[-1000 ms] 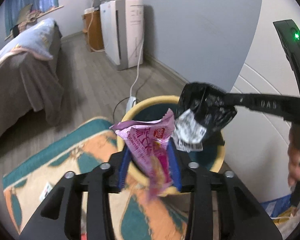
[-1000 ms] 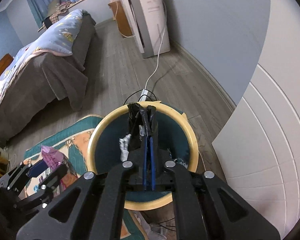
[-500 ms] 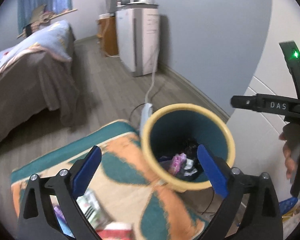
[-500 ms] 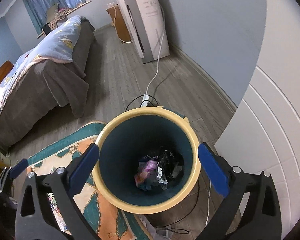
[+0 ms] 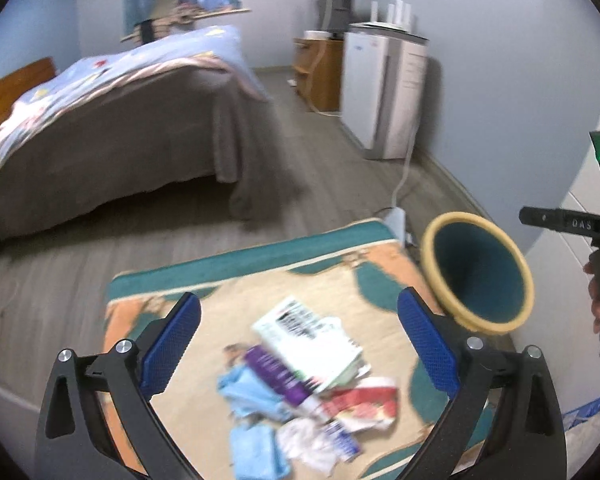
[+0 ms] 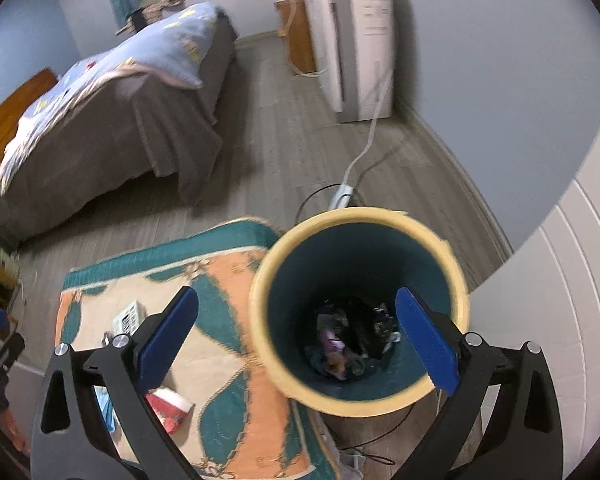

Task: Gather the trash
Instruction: 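Grasp the blue face mask with the left tool while the right tool grasps the medicine box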

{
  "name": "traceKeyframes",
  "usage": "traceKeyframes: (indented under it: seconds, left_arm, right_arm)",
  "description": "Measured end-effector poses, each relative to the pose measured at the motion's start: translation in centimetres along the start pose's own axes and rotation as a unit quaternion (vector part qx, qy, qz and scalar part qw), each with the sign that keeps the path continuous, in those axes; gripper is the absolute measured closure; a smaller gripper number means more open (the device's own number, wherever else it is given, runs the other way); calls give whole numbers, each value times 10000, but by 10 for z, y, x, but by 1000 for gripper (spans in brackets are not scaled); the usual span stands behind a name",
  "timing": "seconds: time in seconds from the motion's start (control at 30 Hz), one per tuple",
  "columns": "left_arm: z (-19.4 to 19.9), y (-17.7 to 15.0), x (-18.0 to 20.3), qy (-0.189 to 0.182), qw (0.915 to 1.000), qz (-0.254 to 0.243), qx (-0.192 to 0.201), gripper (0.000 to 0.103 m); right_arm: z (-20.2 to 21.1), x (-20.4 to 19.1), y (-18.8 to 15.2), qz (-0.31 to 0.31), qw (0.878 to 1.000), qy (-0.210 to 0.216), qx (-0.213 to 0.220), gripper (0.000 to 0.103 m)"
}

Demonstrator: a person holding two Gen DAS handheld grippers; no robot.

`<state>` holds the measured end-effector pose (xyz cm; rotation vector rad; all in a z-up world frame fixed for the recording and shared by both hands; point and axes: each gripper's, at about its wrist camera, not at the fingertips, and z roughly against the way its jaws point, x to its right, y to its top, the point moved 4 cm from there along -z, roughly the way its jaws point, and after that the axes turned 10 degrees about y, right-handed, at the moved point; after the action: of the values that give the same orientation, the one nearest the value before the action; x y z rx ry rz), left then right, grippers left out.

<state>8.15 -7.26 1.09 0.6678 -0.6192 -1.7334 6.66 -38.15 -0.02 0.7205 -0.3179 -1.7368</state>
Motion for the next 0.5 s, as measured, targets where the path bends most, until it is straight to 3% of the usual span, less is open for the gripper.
traceKeyframes:
  seconds: [0.23, 0.4, 0.5]
  left_arm:
    - [-13, -43, -53, 373, 9977, 459, -329, 6]
    - [-37, -93, -61, 631, 9922, 656, -856, 6]
    - [-52, -124, -53, 517, 9886, 673, -1247, 6]
  right_arm:
    - [-28, -60, -15, 668, 9972, 56, -333, 6]
    - [-48, -90, -23, 932, 9943, 50, -509, 6]
    - [-61, -106, -30, 876, 9940, 118, -646, 6]
